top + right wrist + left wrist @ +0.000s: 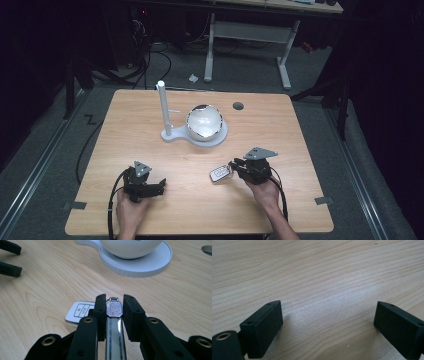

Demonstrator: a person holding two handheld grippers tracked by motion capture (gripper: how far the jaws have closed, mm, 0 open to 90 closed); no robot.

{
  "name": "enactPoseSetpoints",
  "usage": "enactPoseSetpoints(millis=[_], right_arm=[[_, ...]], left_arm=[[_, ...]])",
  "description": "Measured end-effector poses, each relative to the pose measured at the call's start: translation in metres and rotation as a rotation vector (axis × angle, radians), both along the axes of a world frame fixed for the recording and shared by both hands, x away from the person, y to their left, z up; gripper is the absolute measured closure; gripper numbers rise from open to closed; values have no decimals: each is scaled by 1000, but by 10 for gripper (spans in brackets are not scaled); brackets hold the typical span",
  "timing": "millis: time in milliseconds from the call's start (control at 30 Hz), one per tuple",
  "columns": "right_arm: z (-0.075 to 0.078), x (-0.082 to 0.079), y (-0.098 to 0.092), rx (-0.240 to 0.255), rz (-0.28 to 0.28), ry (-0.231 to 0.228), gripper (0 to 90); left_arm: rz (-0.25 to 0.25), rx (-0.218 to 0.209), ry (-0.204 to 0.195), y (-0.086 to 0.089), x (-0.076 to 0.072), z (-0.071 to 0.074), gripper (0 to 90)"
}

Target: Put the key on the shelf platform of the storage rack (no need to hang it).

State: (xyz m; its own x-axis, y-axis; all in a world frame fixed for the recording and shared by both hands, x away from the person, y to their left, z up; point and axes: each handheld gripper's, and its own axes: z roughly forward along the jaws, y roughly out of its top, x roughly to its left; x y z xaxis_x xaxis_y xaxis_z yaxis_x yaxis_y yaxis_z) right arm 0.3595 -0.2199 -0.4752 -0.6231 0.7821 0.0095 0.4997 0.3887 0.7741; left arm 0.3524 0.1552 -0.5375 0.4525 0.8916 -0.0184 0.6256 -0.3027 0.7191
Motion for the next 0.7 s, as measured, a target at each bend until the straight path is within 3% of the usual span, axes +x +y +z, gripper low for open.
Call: enactPoseSetpoints(millis=[500, 700], right_arm=[[26, 2, -11, 79, 14, -33, 745], [35, 5, -11, 74, 17, -48, 745]], left_arm=[[3, 0, -2, 0, 0, 0, 97], [3, 0, -2, 0, 0, 0, 98]])
